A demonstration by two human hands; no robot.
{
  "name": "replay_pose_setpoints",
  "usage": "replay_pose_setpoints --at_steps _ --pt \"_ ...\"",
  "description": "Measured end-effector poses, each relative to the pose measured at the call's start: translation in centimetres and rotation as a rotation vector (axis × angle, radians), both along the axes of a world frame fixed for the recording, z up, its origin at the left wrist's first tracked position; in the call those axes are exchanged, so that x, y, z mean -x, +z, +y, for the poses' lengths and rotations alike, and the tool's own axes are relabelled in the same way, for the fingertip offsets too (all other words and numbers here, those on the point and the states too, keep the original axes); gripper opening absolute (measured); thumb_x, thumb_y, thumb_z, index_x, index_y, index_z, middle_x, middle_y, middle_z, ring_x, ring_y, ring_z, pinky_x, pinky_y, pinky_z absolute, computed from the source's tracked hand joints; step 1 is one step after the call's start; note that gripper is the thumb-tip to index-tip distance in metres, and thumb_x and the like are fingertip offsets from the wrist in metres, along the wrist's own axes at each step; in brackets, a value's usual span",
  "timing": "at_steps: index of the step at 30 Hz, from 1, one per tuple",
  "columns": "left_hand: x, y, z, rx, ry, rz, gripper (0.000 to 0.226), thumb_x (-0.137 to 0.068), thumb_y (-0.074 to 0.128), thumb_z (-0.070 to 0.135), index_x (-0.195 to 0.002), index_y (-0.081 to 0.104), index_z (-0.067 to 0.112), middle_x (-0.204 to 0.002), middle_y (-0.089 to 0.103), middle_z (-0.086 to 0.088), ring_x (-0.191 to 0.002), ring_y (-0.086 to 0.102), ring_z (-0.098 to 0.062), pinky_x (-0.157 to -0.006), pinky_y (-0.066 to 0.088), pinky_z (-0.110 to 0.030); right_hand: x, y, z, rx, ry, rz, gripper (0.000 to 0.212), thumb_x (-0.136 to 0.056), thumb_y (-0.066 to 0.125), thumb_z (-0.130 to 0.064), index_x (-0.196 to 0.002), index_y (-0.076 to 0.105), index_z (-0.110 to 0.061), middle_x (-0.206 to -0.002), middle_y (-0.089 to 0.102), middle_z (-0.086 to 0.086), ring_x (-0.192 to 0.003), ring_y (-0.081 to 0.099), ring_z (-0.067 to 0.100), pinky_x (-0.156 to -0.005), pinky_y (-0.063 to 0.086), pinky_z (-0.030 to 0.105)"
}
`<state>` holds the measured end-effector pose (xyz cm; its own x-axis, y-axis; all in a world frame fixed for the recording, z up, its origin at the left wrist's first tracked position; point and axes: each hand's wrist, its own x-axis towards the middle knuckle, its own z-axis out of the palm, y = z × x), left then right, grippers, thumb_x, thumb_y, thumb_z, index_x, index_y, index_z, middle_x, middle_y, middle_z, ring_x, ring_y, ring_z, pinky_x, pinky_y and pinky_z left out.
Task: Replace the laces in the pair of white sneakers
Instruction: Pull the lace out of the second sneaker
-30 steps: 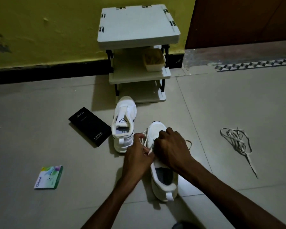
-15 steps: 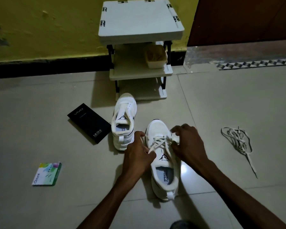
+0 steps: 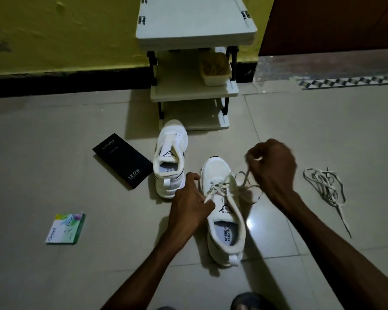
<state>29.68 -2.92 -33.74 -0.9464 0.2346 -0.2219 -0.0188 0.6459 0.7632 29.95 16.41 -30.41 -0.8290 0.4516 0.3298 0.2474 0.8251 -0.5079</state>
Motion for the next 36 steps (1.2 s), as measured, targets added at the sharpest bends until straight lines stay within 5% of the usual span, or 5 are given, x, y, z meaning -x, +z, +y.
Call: replay_pose_setpoints --at_steps 7,16,25,31,36 --pt "0.1 -0.2 0.1 -0.012 0.000 0.000 0.055 -0.072 0.077 0.024 -0.112 0.040 0.030 -0.078 0.060 0.007 -0.074 0.059 -0.011 -0.056 0.038 -0.013 -1.3 -0.7 -3.8 0.007 0.503 -0.577 0.023 -0.079 0.071 -0.027 -0.102 0.071 -0.026 -0.098 0.065 -0.003 -0.088 0.063 0.019 -0.070 0.047 0.026" --pt "0.1 -0.2 -0.3 0.005 -0.001 -0.026 0.058 -0.074 0.074 0.021 -0.121 0.041 0.026 -0.078 0.067 0.001 -0.076 0.063 -0.011 -0.068 0.048 -0.027 -0.9 -0.6 -5.8 -0.266 0.547 -0.603 0.017 -0.085 0.060 -0.027 -0.086 0.066 -0.011 -0.082 0.061 0.007 -0.080 0.061 0.027 -0.067 0.045 0.031" --pt "-0.3 0.5 0.0 0.012 -0.040 0.031 0.052 -0.075 0.071 0.019 -0.118 0.043 0.029 -0.077 0.056 0.010 -0.076 0.059 -0.013 -0.052 0.034 -0.015 -0.8 0.5 0.1 -0.160 0.014 0.049 0.030 -0.085 0.062 -0.015 -0.061 0.045 -0.013 -0.054 0.044 -0.001 -0.050 0.040 0.021 -0.051 0.026 0.029" --pt "-0.4 0.4 0.2 0.052 -0.042 0.058 0.052 -0.076 0.071 0.021 -0.122 0.048 0.027 -0.077 0.055 0.009 -0.078 0.060 -0.014 -0.056 0.036 -0.020 -0.4 1.3 -0.7 0.230 -0.233 0.363 0.019 -0.094 0.054 -0.019 -0.078 0.047 -0.010 -0.074 0.051 0.005 -0.065 0.044 0.017 -0.062 0.032 0.025" --pt "-0.1 0.2 0.2 0.107 -0.024 0.028 0.043 -0.075 0.073 0.026 -0.117 0.060 0.026 -0.076 0.059 0.010 -0.079 0.062 -0.011 -0.064 0.043 -0.021 0.6 3.4 -2.0 1.433 -0.192 0.312 0.007 -0.100 0.043 -0.016 -0.098 0.048 -0.012 -0.077 0.055 0.008 -0.056 0.057 0.016 -0.054 0.054 0.032"
